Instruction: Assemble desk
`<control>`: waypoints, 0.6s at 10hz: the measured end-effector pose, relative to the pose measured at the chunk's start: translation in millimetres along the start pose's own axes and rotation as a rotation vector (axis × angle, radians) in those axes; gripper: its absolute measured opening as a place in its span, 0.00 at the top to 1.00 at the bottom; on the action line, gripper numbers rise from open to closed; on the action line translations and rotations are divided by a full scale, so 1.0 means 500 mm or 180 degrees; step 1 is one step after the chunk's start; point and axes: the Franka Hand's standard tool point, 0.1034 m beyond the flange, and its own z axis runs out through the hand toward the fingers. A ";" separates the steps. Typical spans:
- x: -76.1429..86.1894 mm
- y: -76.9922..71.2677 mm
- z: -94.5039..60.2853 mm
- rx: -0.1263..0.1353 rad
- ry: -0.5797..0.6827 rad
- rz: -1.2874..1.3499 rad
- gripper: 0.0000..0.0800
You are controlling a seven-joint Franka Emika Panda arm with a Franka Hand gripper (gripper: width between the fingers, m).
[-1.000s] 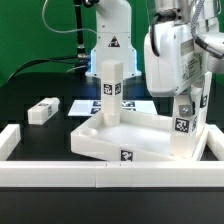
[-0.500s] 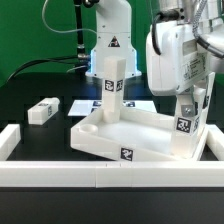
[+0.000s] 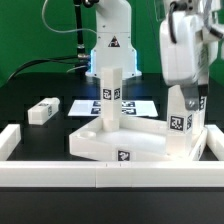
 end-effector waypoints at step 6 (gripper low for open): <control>0.047 0.010 -0.053 0.0037 -0.0028 -0.0282 0.19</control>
Offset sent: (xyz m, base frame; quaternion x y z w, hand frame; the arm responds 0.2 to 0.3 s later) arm 0.0000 0.0000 0.0000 0.0000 0.0000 0.0000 1.0000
